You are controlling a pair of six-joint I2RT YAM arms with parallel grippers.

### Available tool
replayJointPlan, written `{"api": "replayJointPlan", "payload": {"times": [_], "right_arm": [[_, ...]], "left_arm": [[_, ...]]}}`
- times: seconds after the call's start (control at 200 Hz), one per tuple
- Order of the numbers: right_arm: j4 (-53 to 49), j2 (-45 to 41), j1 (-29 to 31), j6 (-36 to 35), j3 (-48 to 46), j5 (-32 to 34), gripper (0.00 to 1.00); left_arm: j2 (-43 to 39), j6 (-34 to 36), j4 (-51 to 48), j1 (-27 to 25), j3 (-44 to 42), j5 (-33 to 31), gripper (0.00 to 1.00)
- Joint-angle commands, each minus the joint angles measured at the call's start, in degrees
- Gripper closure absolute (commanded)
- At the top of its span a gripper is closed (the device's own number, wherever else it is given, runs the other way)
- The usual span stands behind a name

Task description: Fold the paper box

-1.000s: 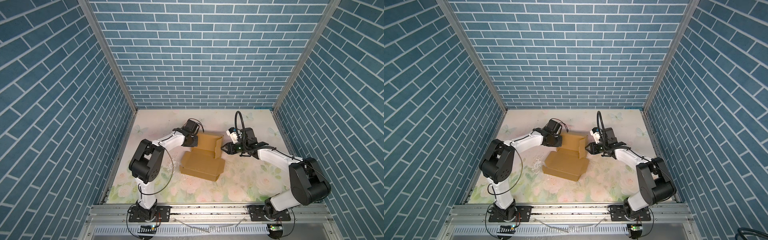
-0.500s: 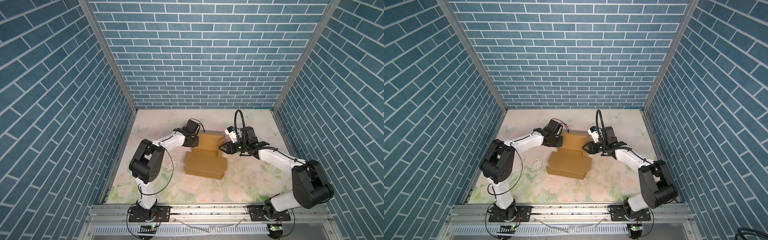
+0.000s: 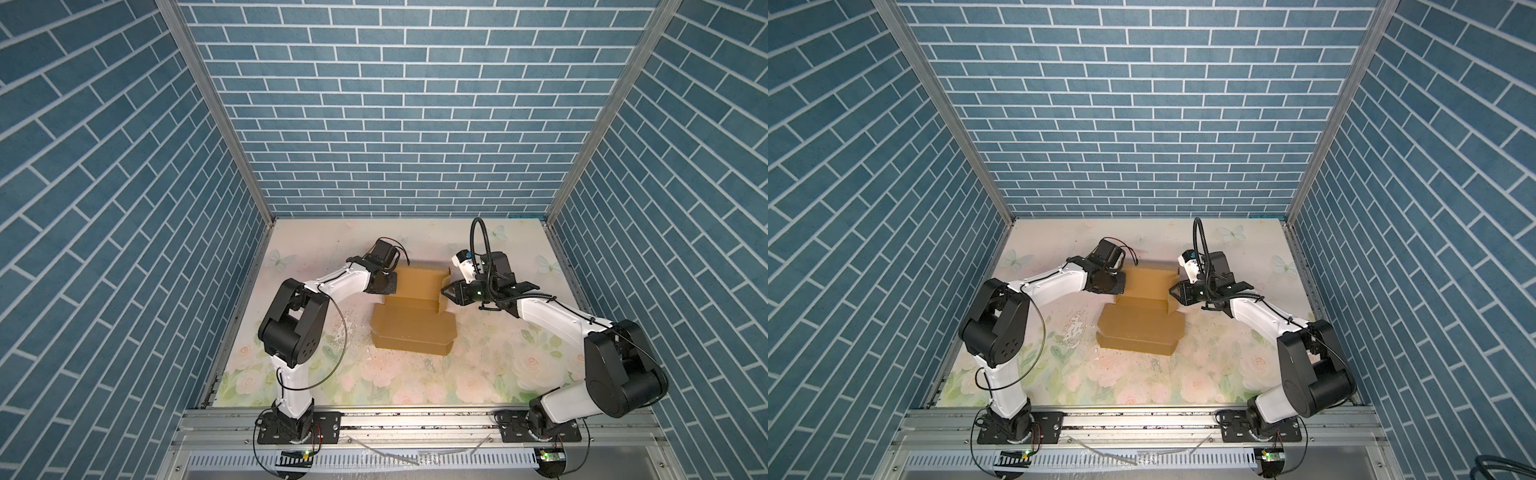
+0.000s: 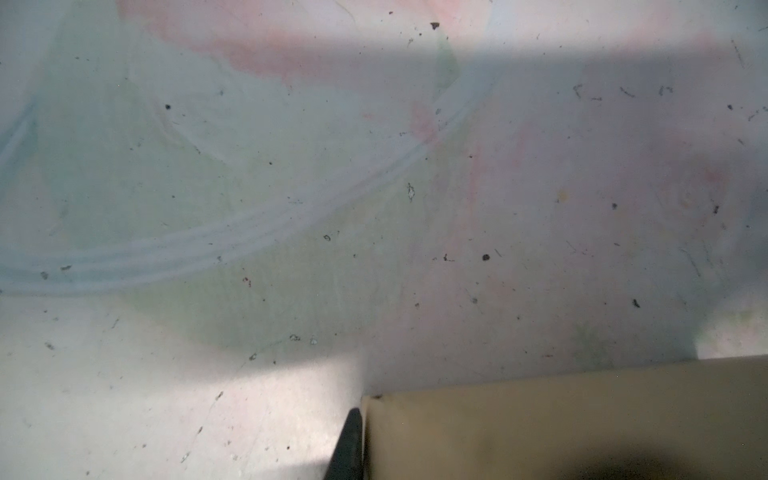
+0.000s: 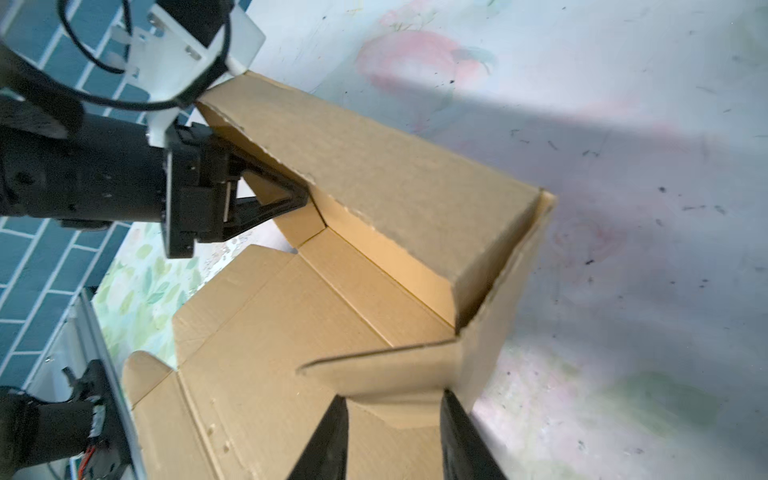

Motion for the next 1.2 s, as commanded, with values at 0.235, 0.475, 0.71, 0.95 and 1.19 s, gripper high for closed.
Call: {"api": "replayJointPlan", "payload": {"times": [0.235,0.475,0.71,0.95,1.19], "right_arm": [[0.23,2.26,0.26,0.37,3.85,11.98,0.64],[0.76,4.67,1.46,1.17,5.9,12.8,0.65],[0.61,6.39,4.24,3.68,7.76,17.36,0.72],[-2.67,8.34,7.1,9.43,10.68,27.7,0.82],[-5.65,12.43,8.79,12.97,14.69,32.44,0.84]], "left_arm": [[0.85,1.22,-3.44,-0.08,-0.32,0.49,0.86],[0.88,1.4,-3.36,-0.13,-0.33,0.54,0.86],[1.02,1.23,-3.42,-0.61,0.29,0.61,0.86],[0.85,0.27,-2.84,-1.82,-0.32,0.74,0.86],[0.76,0.14,-2.38,-2.3,-0.71,1.08,0.86]]}}
